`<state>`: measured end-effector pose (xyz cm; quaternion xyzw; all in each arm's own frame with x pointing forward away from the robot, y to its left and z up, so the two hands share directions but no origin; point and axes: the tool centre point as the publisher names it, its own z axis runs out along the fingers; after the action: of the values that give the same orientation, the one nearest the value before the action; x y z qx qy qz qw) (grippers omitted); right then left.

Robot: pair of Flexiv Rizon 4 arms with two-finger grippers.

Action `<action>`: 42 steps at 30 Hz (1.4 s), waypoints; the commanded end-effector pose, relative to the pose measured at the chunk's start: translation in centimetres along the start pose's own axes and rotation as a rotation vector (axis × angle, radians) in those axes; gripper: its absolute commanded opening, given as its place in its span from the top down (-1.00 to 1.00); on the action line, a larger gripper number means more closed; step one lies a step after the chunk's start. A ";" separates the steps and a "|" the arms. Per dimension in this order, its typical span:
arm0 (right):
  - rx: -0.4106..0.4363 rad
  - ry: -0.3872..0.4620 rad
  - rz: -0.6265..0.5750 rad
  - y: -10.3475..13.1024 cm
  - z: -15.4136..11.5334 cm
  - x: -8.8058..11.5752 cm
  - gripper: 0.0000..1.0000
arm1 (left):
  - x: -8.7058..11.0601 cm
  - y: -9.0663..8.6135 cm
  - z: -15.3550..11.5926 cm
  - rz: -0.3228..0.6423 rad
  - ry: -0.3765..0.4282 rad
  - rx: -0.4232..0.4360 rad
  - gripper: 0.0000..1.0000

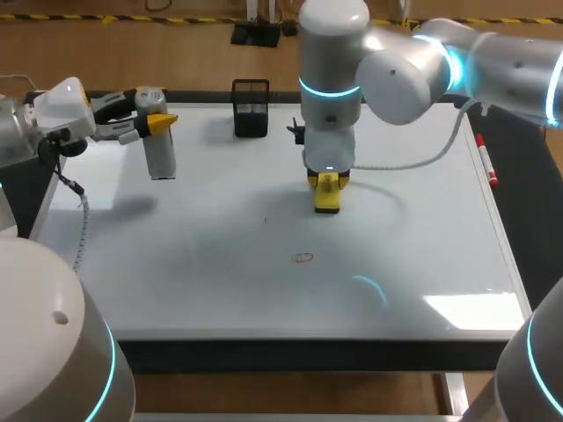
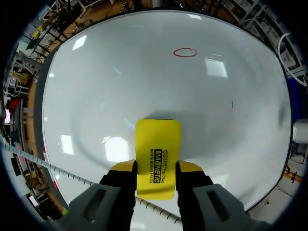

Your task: Pick up the inspection probe, press it on each red-marked spot on the whiteboard one by one, put down the probe, pick up the eraser, and wipe off all the red marks.

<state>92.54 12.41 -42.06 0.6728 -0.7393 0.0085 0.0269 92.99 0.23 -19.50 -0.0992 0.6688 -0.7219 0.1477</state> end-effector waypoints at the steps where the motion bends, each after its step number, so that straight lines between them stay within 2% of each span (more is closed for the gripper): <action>1: 0.008 -0.003 0.006 0.1 -0.2 1.4 1.00 | 0.0 -0.1 0.0 0.000 -0.001 -0.001 1.00; 8: 0.015 -0.014 0.013 -0.1 -0.8 2.0 1.00 | 0.0 -0.1 0.0 0.000 -0.001 -0.001 1.00; 13: 0.027 -0.032 -0.008 -0.5 -2.7 2.8 1.00 | 0.0 -0.1 0.0 0.000 -0.001 -0.001 1.00; 20: 0.059 -0.024 0.031 -2.4 -4.0 5.2 1.00 | 0.0 -0.1 0.0 0.000 -0.001 -0.001 1.00; 25: 0.041 -0.048 0.073 -3.8 -4.0 7.3 1.00 | 0.0 -0.1 0.0 0.000 -0.001 -0.001 1.00; 33: 0.033 -0.034 0.106 -5.3 -4.0 10.4 1.00 | 0.0 -0.1 0.0 0.000 -0.001 -0.001 1.00; 42: 0.037 -0.025 0.129 -6.1 -4.3 12.0 1.00 | 0.0 -0.1 0.0 0.000 -0.001 -0.001 1.00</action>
<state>97.65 0.36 -37.59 0.6232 -0.7819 0.0148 0.0044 92.99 0.23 -19.50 -0.0992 0.6688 -0.7219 0.1476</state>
